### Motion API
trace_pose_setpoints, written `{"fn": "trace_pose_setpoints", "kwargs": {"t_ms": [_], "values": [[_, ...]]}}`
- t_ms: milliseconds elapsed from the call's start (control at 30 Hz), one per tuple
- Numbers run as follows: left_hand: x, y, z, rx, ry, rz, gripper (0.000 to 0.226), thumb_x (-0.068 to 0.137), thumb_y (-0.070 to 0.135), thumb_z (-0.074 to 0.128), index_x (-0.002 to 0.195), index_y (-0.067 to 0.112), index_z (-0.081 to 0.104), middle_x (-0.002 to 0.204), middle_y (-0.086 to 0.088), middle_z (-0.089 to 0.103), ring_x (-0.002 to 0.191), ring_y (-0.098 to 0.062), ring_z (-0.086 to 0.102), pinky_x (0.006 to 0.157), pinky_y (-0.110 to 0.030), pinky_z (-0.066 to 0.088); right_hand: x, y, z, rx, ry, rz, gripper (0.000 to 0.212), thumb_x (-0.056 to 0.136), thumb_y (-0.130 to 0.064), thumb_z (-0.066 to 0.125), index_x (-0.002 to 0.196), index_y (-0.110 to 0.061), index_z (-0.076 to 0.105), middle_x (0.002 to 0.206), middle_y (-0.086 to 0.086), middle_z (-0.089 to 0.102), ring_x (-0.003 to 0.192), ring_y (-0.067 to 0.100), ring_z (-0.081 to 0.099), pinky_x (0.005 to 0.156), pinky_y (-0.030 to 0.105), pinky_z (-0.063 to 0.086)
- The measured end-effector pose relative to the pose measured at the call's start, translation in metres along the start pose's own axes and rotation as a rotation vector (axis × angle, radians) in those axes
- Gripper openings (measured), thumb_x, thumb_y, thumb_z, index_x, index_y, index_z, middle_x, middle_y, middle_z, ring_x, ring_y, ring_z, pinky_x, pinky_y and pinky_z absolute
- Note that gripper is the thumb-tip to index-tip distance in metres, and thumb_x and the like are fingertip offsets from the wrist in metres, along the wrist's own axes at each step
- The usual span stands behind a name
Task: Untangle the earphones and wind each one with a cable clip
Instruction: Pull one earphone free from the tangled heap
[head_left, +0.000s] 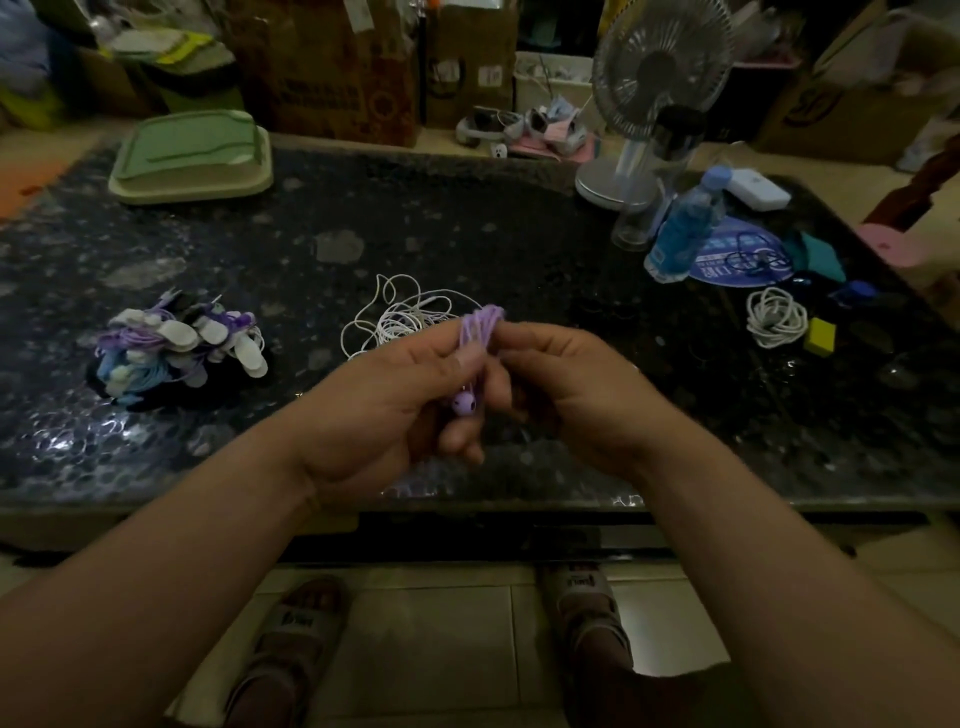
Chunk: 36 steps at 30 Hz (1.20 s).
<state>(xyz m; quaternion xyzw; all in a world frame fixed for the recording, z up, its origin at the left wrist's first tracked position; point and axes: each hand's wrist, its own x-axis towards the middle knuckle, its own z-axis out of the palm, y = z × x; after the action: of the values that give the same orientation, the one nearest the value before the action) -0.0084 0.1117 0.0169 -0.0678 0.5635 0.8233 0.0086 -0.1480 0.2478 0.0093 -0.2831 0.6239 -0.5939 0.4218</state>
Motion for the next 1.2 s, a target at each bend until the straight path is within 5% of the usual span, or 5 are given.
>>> {"fn": "trace_pose_setpoints", "kwargs": {"t_ms": [167, 433, 667, 933, 1200], "values": [[0.011, -0.005, -0.008, 0.304, 0.351, 0.117, 0.032, 0.111, 0.021, 0.044, 0.135, 0.028, 0.064, 0.085, -0.017, 0.059, 0.062, -0.010, 0.053, 0.062, -0.021, 0.052, -0.002, 0.008, 0.032, -0.082, 0.058, 0.046, 0.026, 0.110, -0.016, 0.050, 0.113, -0.021, 0.076, 0.076, -0.001, 0.070, 0.063, 0.007, 0.057, 0.059, 0.020, 0.048], [0.009, -0.020, -0.006, 0.940, 0.440, 0.326, 0.029, 0.109, 0.023, 0.051, 0.134, 0.028, 0.065, 0.119, 0.021, 0.072, 0.098, 0.008, 0.067, 0.079, -0.013, 0.051, 0.001, 0.007, 0.039, 0.356, 0.179, 0.345, 0.015, 0.100, -0.014, 0.064, 0.086, -0.014, 0.070, 0.068, 0.000, 0.063, 0.050, 0.004, 0.052, 0.046, 0.015, 0.042], [0.007, -0.016, -0.016, 1.296, 0.323, 0.339, 0.016, 0.107, 0.023, 0.048, 0.112, 0.019, 0.062, 0.103, 0.009, 0.066, 0.093, -0.006, 0.061, 0.080, -0.028, 0.048, -0.006, -0.009, 0.020, 0.492, 0.086, 0.392, 0.018, 0.099, -0.011, 0.056, 0.088, -0.007, 0.070, 0.073, 0.003, 0.064, 0.059, 0.007, 0.054, 0.047, 0.014, 0.045], [0.010, -0.003, 0.006, -0.105, 0.167, -0.052, 0.022, 0.108, 0.018, 0.040, 0.097, 0.010, 0.057, 0.069, 0.000, 0.038, 0.056, -0.013, 0.040, 0.044, -0.024, 0.036, -0.005, -0.004, 0.007, 0.015, 0.291, 0.059, 0.032, 0.105, -0.030, 0.058, 0.119, -0.004, 0.071, 0.095, 0.006, 0.073, 0.084, 0.017, 0.066, 0.072, 0.029, 0.054], [0.009, 0.000, 0.006, -0.170, 0.100, -0.113, 0.024, 0.108, 0.021, 0.040, 0.095, 0.011, 0.058, 0.070, 0.000, 0.044, 0.055, -0.012, 0.042, 0.043, -0.023, 0.035, -0.007, 0.003, 0.008, 0.090, 0.101, -0.049, 0.032, 0.105, -0.023, 0.056, 0.111, 0.007, 0.067, 0.094, 0.011, 0.072, 0.086, 0.020, 0.069, 0.079, 0.032, 0.058]]}}
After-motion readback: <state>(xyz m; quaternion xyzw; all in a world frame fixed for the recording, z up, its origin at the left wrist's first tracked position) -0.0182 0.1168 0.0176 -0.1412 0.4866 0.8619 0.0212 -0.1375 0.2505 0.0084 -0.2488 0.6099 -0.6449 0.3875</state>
